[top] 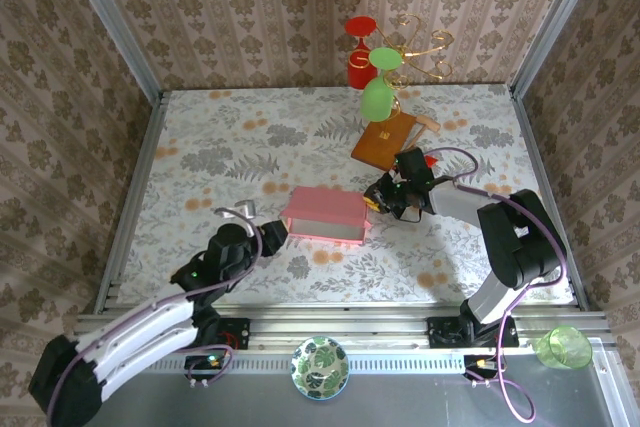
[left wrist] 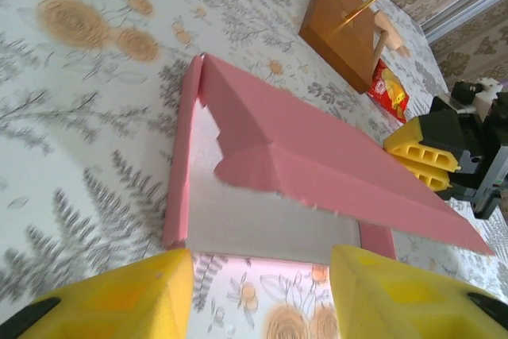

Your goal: Fold the paper box

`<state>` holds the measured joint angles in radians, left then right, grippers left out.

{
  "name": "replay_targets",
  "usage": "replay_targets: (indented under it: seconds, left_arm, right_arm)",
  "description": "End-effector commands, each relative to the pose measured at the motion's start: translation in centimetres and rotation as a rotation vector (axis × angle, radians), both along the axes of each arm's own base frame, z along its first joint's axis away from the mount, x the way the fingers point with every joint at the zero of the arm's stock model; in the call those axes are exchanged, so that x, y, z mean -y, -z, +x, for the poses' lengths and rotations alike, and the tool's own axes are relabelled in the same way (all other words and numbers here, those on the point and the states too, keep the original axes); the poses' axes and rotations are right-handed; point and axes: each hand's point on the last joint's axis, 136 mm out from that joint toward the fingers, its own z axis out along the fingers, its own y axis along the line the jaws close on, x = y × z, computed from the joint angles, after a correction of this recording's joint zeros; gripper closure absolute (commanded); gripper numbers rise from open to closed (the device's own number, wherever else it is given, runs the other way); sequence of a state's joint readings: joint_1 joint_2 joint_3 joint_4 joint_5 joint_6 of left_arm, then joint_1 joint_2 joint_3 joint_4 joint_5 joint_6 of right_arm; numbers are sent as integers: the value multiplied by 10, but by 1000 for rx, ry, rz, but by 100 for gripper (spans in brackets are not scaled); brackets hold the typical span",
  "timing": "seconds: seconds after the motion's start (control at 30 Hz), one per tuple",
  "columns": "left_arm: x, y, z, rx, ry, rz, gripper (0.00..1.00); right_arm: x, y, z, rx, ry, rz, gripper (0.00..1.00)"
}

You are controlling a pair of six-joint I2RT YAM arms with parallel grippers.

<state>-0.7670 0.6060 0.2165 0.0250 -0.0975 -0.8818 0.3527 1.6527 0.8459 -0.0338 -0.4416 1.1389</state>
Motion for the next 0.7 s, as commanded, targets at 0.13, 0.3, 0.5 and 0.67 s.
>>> replay_targets:
  seconds: [0.13,0.3,0.5,0.67]
  left_arm:
    - [-47,-18,-19,-184,-171,16,50]
    - [-36,-47,4,-289,-122,50,46]
    - [-1,-53,40,-381,48,106,46]
    - [20,-21,46,-468,140,140,49]
  right_arm:
    - [-2,4,1,-5,-20,-57,83]
    - [-2,0,2,8,-29,-73,83]
    - [-3,-2,2,18,-36,-82,83]
    - [-4,-1,3,24,-35,-82,83]
